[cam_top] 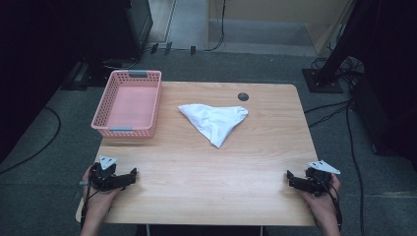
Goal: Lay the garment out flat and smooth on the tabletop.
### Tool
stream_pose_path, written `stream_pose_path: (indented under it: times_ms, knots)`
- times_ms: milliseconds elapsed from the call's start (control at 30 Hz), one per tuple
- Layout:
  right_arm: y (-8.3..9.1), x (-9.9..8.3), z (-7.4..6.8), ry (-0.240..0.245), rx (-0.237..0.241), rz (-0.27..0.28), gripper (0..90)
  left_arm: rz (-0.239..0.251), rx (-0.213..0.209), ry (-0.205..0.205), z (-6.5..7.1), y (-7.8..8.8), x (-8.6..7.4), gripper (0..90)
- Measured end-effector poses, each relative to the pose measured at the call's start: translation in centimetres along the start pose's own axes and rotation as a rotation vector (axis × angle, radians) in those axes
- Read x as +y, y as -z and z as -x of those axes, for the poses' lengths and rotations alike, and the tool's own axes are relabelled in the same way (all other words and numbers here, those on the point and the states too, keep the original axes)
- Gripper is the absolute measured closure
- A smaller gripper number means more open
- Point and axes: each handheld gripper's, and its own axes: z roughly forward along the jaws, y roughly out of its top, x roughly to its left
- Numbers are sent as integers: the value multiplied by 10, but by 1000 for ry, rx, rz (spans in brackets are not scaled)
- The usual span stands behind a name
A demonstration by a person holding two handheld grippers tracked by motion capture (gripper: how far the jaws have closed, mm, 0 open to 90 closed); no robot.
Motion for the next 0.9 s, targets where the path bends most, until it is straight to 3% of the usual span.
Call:
stream_pose_path:
  times_ms: [233, 433, 600, 900]
  knots:
    - [-1, 0, 0, -7, 0, -6, 21, 0, 3, 3, 1, 0, 0, 0]
    - [-2, 2, -2, -27, -31, -12, 19, 0, 3, 4, 1, 0, 0, 0]
    - [1, 10, -4, -78, -13, -47, 33, 0, 3, 4, 1, 0, 0, 0]
    - [14, 41, -21, -81, 29, 44, 47, 0, 3, 4, 1, 0, 0, 0]
